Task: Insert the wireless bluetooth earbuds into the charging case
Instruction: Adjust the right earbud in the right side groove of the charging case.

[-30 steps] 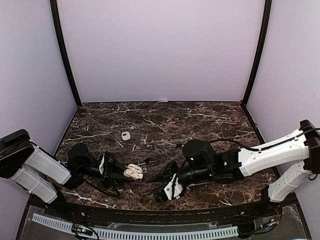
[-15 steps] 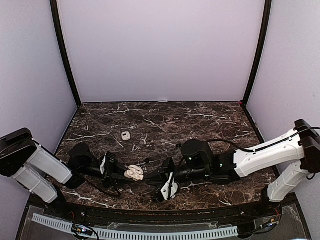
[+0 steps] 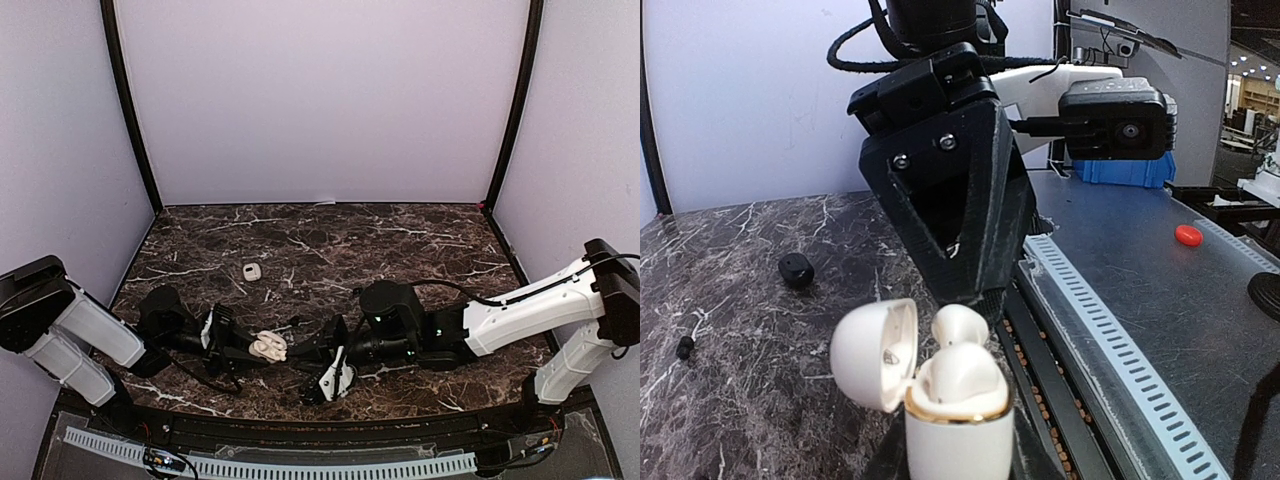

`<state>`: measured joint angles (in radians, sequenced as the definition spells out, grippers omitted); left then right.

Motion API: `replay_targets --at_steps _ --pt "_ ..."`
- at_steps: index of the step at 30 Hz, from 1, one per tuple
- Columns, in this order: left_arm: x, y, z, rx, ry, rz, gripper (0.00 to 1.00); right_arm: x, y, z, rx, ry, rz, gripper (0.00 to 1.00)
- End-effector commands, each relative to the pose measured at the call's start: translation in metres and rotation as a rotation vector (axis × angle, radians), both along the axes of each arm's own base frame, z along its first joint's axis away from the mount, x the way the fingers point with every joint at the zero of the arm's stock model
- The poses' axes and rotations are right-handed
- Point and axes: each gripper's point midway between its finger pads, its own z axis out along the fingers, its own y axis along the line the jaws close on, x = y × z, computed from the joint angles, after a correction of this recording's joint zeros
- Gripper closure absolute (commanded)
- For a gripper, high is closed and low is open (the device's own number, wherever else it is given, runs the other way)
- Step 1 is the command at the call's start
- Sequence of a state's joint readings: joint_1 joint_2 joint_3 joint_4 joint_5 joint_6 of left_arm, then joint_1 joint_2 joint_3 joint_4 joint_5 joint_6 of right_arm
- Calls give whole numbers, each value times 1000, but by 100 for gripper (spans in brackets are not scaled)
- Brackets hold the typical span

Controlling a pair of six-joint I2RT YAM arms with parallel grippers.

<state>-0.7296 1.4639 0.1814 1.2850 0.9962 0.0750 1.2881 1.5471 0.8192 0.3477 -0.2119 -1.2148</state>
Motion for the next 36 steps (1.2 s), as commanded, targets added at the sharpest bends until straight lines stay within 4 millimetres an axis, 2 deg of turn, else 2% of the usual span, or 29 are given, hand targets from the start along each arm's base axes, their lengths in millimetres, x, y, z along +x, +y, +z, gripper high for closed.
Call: replay_targets --at_steps 1,8,27,36 --pt "-3 -3 9 -25 -16 -34 92 3 13 18 72 -24 -10 78" --pt "-3 -3 9 -26 -14 -37 92 4 16 26 99 -23 -12 77" --pt "-4 -3 9 -25 -13 -41 92 4 22 24 52 2 -6 76" --pt "-3 -3 8 -22 -13 -38 92 9 25 30 4 51 -51 86"
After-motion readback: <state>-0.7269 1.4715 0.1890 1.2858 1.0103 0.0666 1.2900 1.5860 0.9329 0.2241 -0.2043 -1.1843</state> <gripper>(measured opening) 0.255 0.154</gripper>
